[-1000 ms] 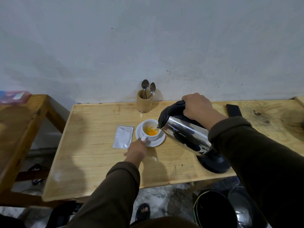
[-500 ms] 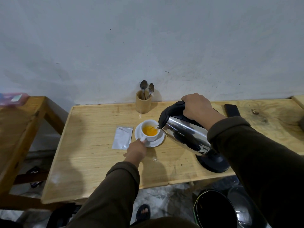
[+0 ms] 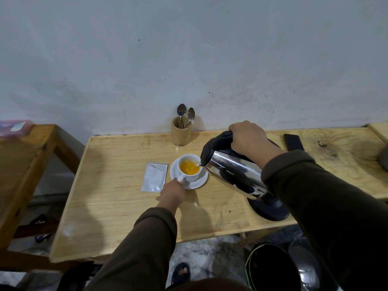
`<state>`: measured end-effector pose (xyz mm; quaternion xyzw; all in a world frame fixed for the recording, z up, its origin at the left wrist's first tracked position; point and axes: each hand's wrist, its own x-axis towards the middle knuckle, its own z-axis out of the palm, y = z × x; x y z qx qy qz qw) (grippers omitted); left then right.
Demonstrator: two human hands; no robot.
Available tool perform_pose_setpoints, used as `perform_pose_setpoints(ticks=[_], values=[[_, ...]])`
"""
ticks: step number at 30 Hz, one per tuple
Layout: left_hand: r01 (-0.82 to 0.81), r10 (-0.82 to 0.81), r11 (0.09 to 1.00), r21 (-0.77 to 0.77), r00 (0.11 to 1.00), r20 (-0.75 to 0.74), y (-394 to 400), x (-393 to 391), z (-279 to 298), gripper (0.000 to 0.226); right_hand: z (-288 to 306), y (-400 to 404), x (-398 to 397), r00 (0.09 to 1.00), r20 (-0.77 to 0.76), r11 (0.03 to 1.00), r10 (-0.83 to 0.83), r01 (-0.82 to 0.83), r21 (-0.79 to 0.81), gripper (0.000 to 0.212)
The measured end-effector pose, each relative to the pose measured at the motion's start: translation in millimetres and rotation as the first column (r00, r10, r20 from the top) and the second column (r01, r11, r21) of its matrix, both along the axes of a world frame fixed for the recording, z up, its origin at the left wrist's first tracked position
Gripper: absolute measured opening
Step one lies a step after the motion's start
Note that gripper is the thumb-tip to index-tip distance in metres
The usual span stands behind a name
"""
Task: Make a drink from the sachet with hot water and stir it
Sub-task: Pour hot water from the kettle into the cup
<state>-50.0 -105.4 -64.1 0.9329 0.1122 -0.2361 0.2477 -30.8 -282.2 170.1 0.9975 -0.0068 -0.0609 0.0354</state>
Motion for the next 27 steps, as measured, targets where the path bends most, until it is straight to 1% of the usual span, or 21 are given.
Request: perform_pose_setpoints(ticks=[3,5,8,12,14,16,20,23,25,27], values=[[-0.02,0.02,1.0,-0.015,1.0,-0.002,0,0,0,0.047,-2,-1,-1,1.0,0.015,1.0,0.011,-0.011,-0.012,0.019],[-0.002,0.002,1.0,-0.002,1.0,-0.002,0,0,-1,0.043,-3,-2,-1,1.0,0.021,1.0,0.013,-0.012,-0.014,0.02],[-0.022,0.022,1.0,-0.02,1.0,-0.013,0,0,-1,0.05,-3,-2,-1,1.0,0.023,1.0,0.014,-0.014,-0.011,0.019],[-0.048,0.048,0.998,-0.038,0.999,-0.01,0,-1,0,0.046,-2,-5,-2,1.0,0.022,1.0,0.008,-0.008,0.016,0.016],[-0.025,0.025,0.999,-0.022,1.0,-0.012,1,-1,0,0.045,-2,-9,-2,1.0,0.02,0.999,0.005,-0.006,0.038,0.01],[-0.017,0.016,1.0,-0.018,1.0,-0.008,1,-1,-1,0.045,-2,-13,-3,1.0,0.025,0.998,0.002,-0.004,0.06,0.009],[-0.127,0.128,0.984,-0.127,0.992,-0.005,-2,-5,3,0.047,-7,-26,-7,0.999,0.042,0.995,0.001,-0.005,0.103,0.018],[-0.174,0.175,0.968,-0.183,0.984,-0.013,-7,-10,4,0.051,-11,-42,-12,0.997,0.079,0.985,-0.009,-0.005,0.171,0.025],[-0.248,0.252,0.936,-0.251,0.968,-0.018,-12,-17,8,0.056,-13,-55,-17,0.993,0.111,0.973,-0.037,0.011,0.232,0.026],[-0.312,0.33,0.896,-0.316,0.944,0.005,-20,-24,10,0.053,-16,-69,-25,0.983,0.156,0.948,-0.095,0.042,0.315,0.023]])
